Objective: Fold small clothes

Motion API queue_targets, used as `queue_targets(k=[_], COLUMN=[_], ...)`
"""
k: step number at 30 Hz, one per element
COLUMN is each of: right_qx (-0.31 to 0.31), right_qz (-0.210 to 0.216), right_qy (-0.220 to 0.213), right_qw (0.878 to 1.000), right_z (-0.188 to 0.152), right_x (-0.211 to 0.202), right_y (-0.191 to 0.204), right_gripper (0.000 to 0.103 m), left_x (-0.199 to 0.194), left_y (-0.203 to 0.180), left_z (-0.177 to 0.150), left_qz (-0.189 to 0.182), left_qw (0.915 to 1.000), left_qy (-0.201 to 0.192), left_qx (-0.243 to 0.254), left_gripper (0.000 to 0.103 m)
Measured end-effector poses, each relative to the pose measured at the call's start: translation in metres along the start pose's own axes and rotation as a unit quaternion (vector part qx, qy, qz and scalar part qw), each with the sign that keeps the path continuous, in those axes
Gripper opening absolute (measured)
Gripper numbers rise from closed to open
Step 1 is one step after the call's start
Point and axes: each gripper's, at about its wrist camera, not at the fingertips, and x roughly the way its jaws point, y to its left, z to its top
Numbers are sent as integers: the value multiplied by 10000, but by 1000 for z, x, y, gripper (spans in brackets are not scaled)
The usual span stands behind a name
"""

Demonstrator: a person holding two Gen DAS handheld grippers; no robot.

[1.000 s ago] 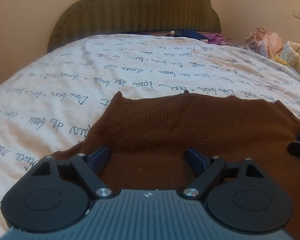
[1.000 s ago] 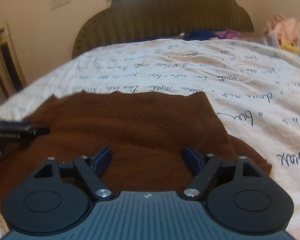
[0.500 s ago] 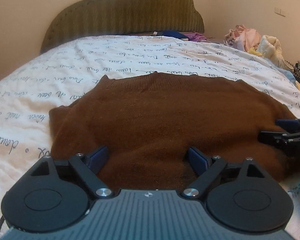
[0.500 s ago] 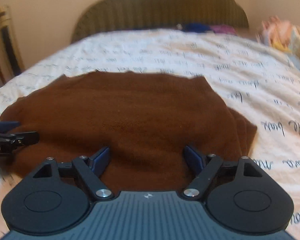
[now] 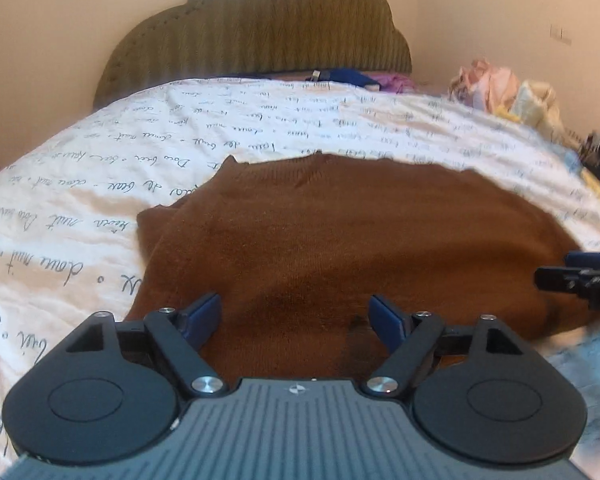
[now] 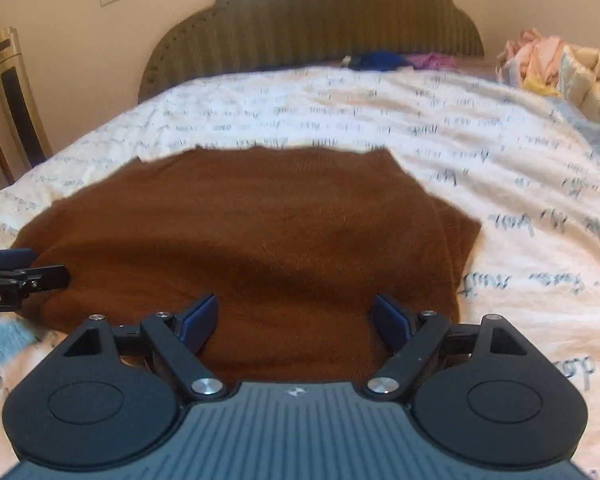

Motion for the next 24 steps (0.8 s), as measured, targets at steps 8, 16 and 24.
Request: queue_targets(k=[8, 16, 24], right_qx=[346, 289, 538], right_qz=[296, 701, 943], right_qy=[30, 44, 251], right_qw=[9990, 9971, 9938], right_z=[-7, 0, 8], right_x=[-3, -4, -8], right_y=[-9, 10, 12], right_gripper=[87, 87, 87], left_x=[-40, -37, -13], left_y=[55, 97, 106], left_z=[-24, -29, -19], left_qz=[209, -300, -456], left_qw=[9835, 9308, 9013], left_qy=[211, 333, 395], left_qx=[-1786, -3627, -4290], left_gripper=[80, 81, 56])
